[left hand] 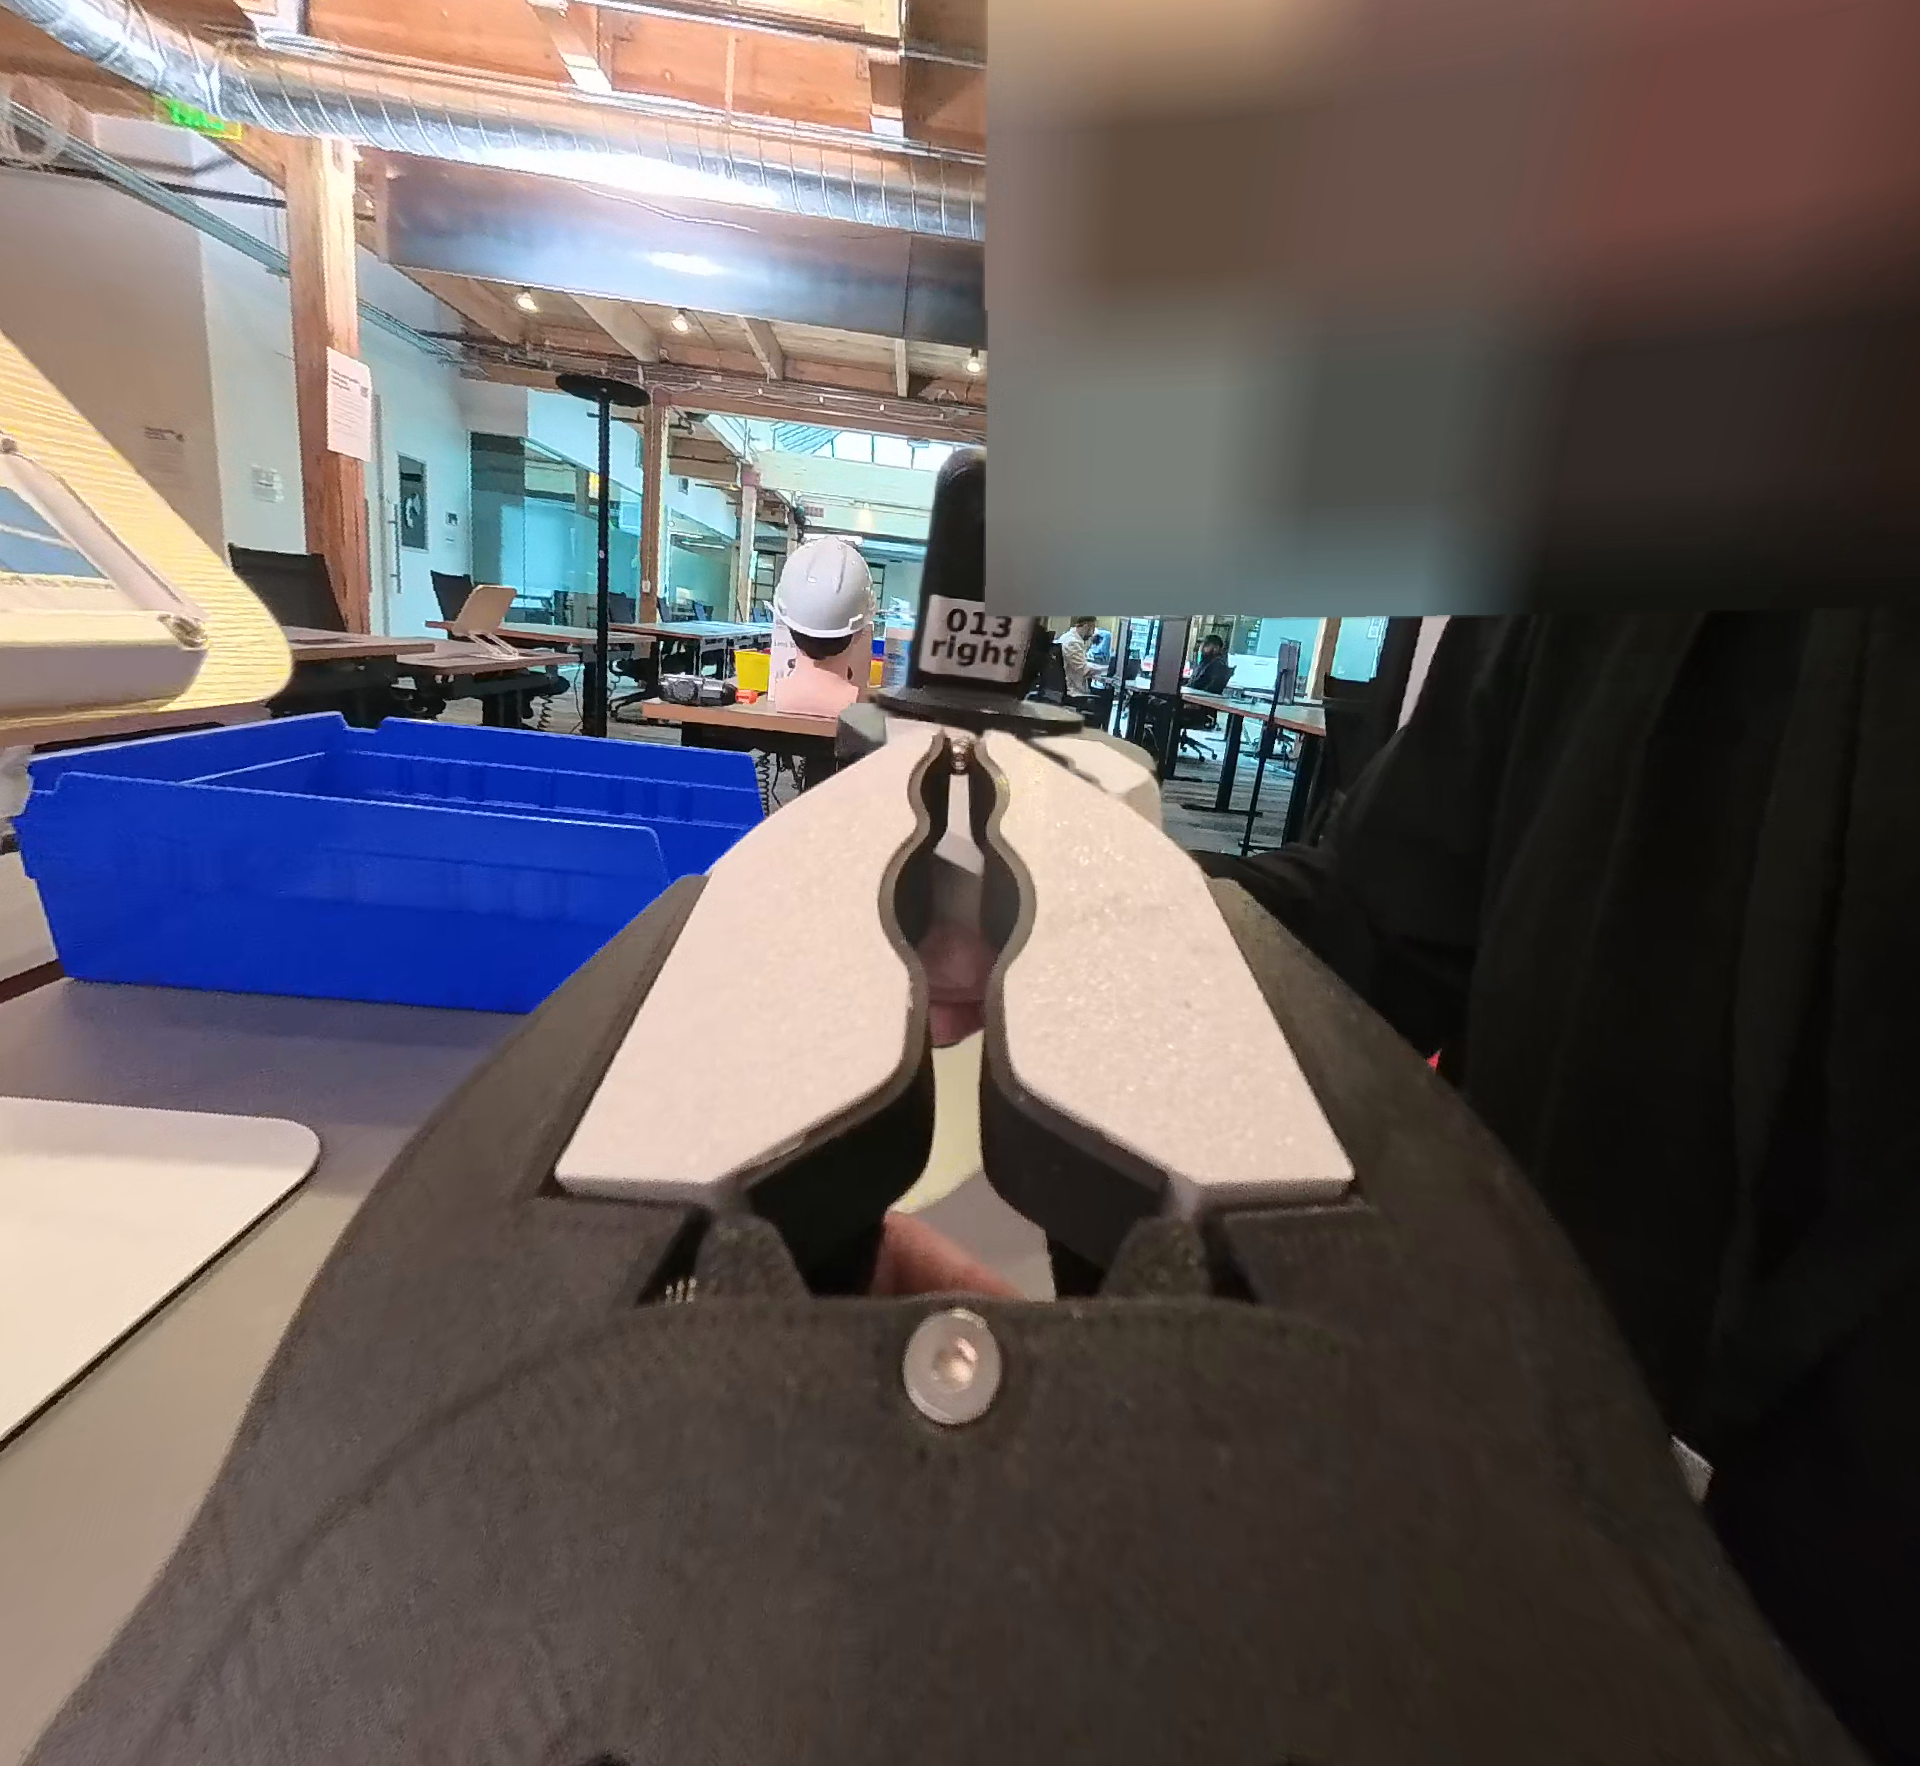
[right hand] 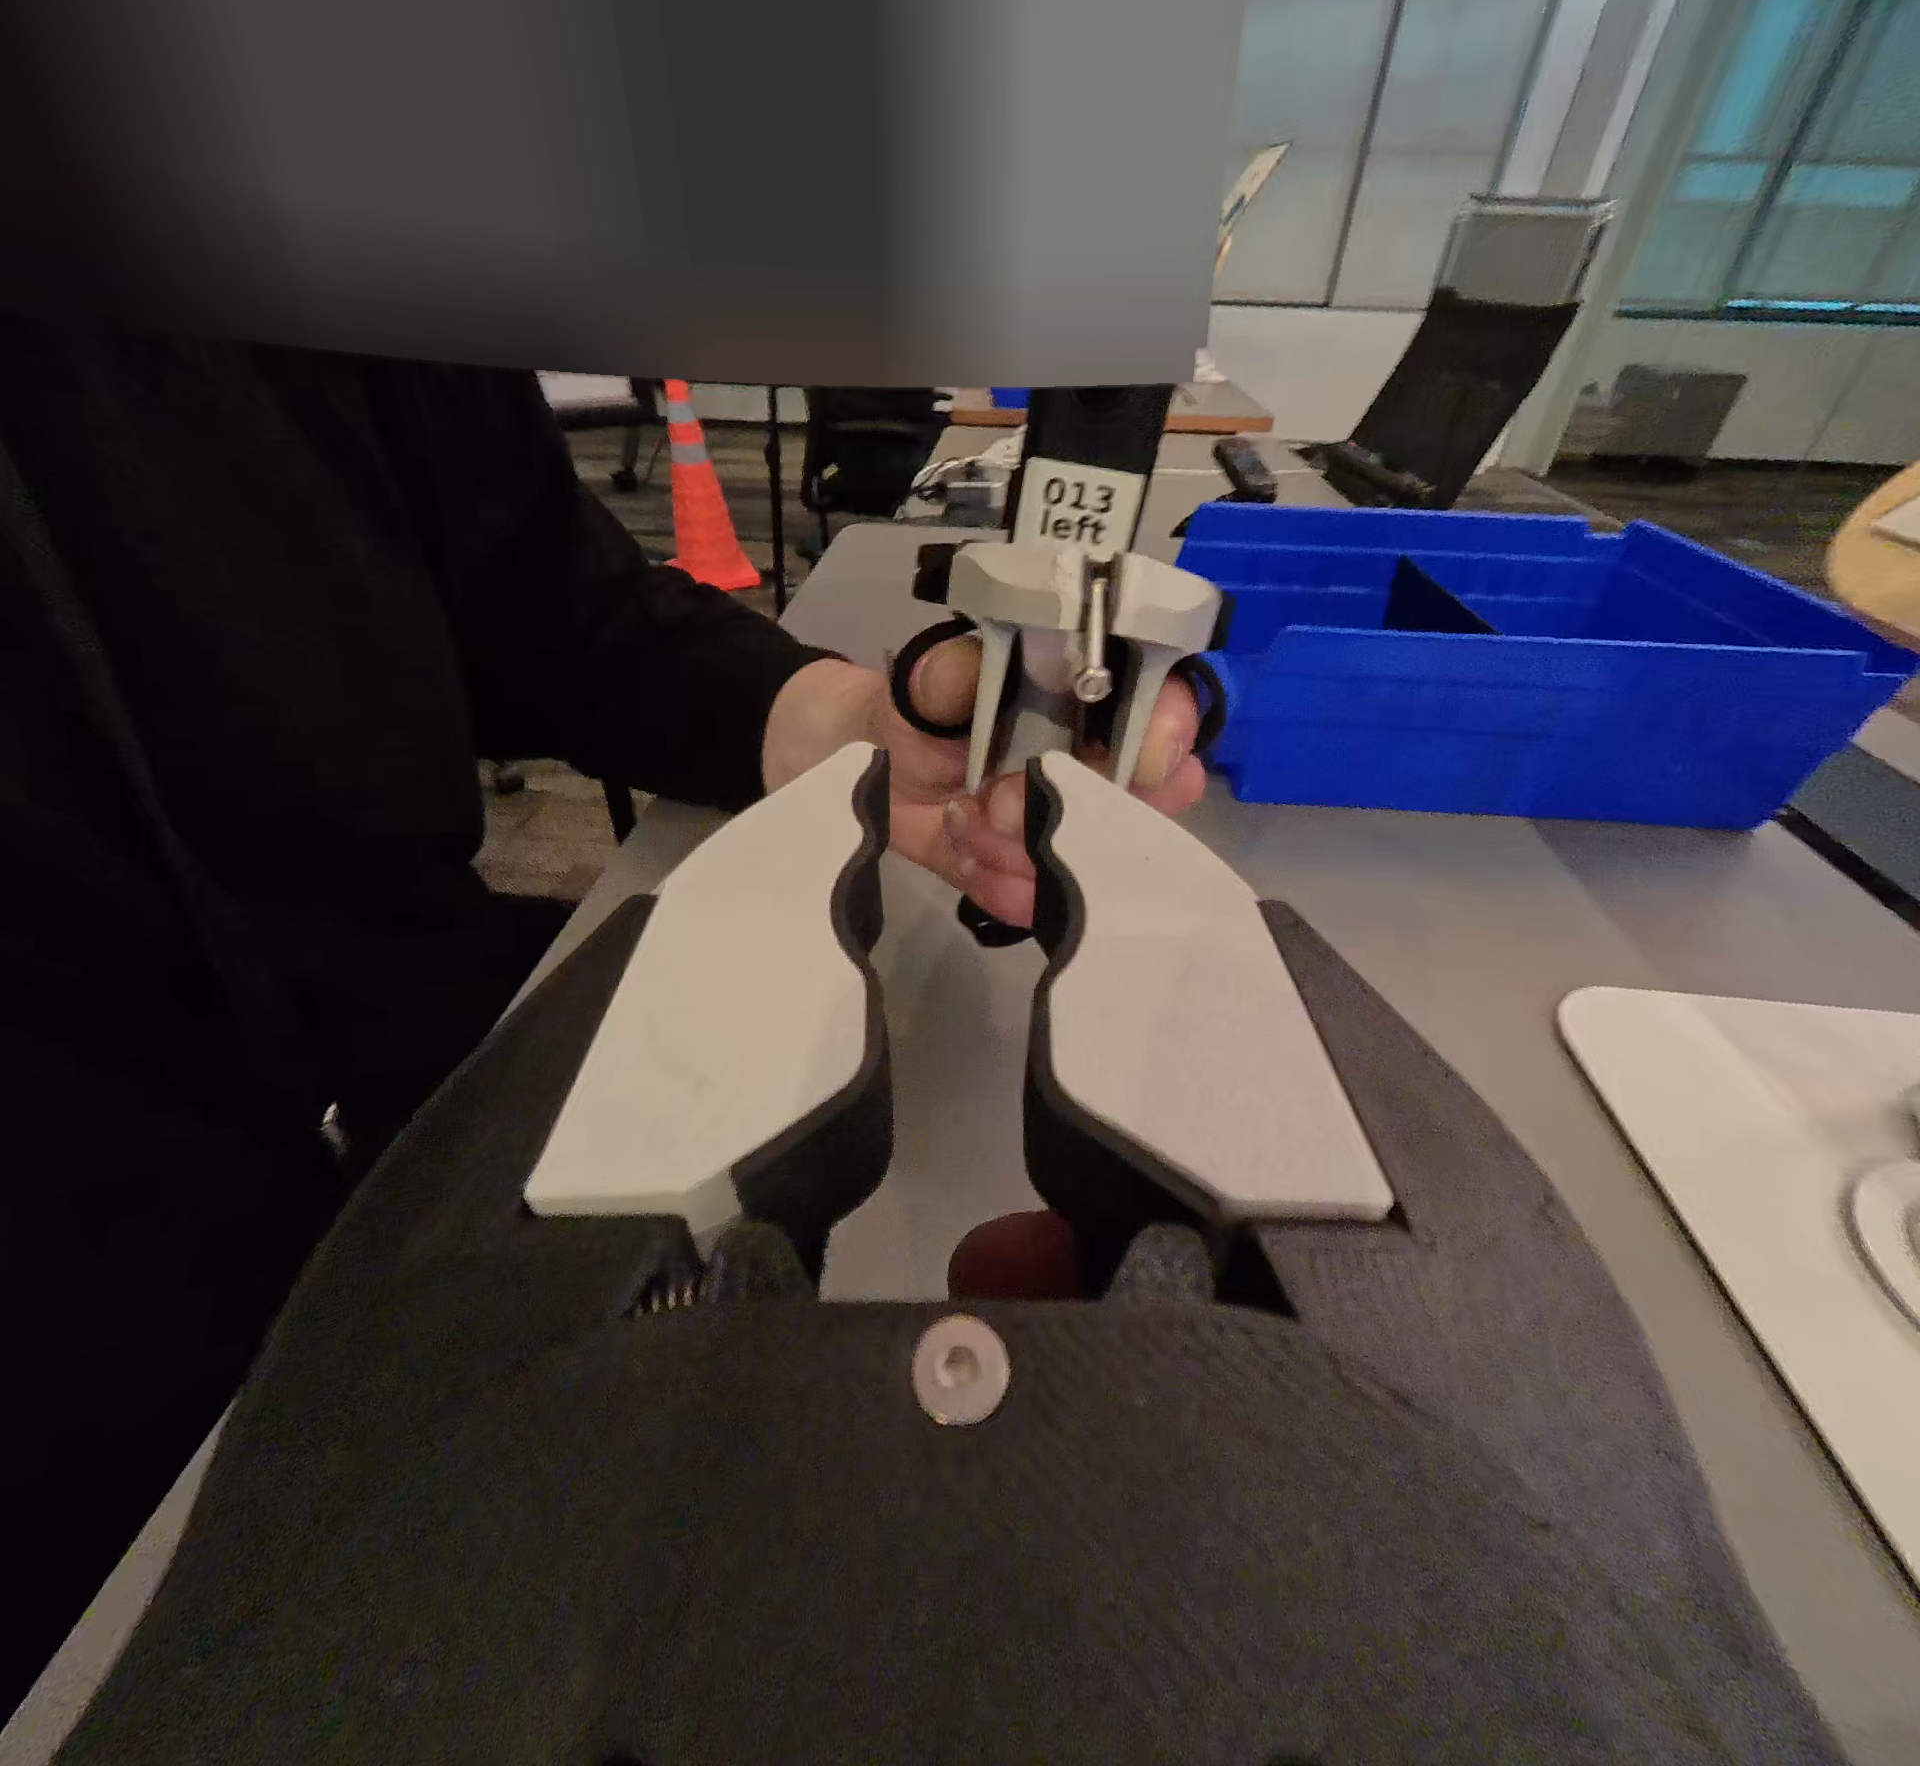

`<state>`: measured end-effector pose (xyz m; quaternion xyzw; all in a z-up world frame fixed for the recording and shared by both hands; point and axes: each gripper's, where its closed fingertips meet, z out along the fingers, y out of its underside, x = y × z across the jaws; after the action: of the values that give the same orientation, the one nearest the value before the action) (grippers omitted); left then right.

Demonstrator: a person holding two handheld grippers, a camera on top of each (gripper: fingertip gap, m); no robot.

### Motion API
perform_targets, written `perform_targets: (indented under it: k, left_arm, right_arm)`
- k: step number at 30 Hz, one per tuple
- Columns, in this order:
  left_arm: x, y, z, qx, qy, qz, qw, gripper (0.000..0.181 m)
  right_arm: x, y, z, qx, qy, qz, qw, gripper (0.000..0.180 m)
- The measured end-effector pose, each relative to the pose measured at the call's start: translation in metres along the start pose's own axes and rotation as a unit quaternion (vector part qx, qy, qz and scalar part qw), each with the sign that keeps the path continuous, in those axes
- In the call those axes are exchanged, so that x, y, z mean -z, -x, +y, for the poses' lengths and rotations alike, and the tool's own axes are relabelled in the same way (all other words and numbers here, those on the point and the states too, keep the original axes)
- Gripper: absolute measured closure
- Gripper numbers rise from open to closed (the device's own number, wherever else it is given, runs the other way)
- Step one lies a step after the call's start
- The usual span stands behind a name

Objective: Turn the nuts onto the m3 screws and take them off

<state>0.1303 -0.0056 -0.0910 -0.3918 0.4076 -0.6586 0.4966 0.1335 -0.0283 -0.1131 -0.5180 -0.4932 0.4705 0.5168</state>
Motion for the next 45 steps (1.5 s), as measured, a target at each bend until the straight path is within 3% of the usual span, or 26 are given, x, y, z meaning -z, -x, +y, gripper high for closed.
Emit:
perform_targets:
  k: [3, 8, 13, 20, 25, 27, 30, 35, 39, 42, 45]
  left_arm:
    - [0.0, 0.001, 0.001, 0.005, -0.001, 0.0, 1.0, 0.178]
    - [-0.001, 0.0, 0.002, 0.003, 0.001, 0.001, 1.0, 0.178]
    - [0.0, 0.002, -0.002, -0.001, -0.006, -0.007, 1.0, 0.178]
    - [-0.002, 0.0, 0.001, -0.002, 0.001, -0.003, 1.0, 0.178]
    - [-0.001, 0.0, -0.001, -0.006, -0.003, -0.005, 1.0, 0.178]
    - [-0.001, 0.001, -0.003, -0.012, -0.005, -0.013, 1.0, 0.178]
    - [0.0, 0.002, -0.003, -0.009, -0.006, -0.012, 1.0, 0.178]
    - [-0.001, 0.001, -0.001, -0.009, -0.001, -0.008, 1.0, 0.178]
    - [-0.001, 0.002, -0.002, -0.01, -0.003, -0.011, 1.0, 0.178]
    - [-0.001, 0.002, -0.004, -0.014, -0.006, -0.016, 1.0, 0.178]
    - [0.0, 0.002, -0.004, -0.01, -0.007, -0.013, 1.0, 0.178]
  right_arm:
    - [0.008, -0.009, -0.015, -0.005, -0.042, 0.022, 0.999, 0.149]
    - [0.005, -0.007, -0.017, 0.003, -0.045, 0.022, 0.999, 0.144]
    - [0.0, 0.007, -0.003, -0.008, -0.005, -0.022, 1.0, 0.155]
    - [0.007, -0.008, -0.022, -0.016, -0.055, 0.016, 0.998, 0.133]
    - [0.001, 0.0, -0.017, -0.02, -0.047, -0.002, 0.999, 0.135]
    - [-0.001, 0.012, -0.01, -0.025, -0.031, -0.04, 0.998, 0.151]
    - [-0.002, 0.007, -0.005, -0.025, -0.013, -0.026, 0.999, 0.147]
    - [0.006, -0.007, -0.022, -0.024, -0.057, 0.011, 0.998, 0.132]
    - [0.003, -0.003, -0.022, -0.024, -0.058, 0.003, 0.998, 0.133]
    - [0.0, 0.006, -0.011, -0.034, -0.032, -0.031, 0.998, 0.146]
    - [0.0, 0.0, -0.008, -0.029, -0.018, -0.011, 0.999, 0.142]
